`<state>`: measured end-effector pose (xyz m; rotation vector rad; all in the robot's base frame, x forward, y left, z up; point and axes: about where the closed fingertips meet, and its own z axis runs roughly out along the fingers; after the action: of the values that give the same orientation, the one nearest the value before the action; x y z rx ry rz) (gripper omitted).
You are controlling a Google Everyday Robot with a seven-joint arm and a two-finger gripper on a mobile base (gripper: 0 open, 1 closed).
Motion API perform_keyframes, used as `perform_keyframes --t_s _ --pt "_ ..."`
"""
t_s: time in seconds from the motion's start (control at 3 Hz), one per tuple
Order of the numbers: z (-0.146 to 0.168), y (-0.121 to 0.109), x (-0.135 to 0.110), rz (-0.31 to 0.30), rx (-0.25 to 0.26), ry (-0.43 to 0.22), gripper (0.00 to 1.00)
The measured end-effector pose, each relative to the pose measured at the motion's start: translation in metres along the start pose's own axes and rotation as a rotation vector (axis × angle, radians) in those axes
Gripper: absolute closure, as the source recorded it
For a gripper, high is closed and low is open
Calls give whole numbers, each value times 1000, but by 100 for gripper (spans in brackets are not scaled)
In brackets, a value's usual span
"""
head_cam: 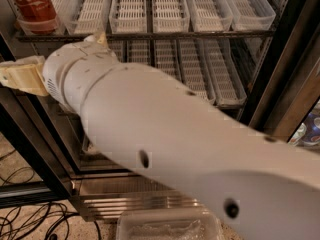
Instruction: Pick coke can from top shelf of fridge
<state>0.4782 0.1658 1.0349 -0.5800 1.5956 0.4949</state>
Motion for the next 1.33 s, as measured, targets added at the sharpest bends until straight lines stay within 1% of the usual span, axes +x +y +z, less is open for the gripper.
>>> perform_keyframes --t_s 0.33,0.67,1.0,1.33 --pt "-4 1 5 12 131 -6 0" --pt "10 5 -7 17 210 -12 0" --pt "2 -7 -20 -21 285 -29 0" --pt "4 -3 -28 -23 287 -51 0"
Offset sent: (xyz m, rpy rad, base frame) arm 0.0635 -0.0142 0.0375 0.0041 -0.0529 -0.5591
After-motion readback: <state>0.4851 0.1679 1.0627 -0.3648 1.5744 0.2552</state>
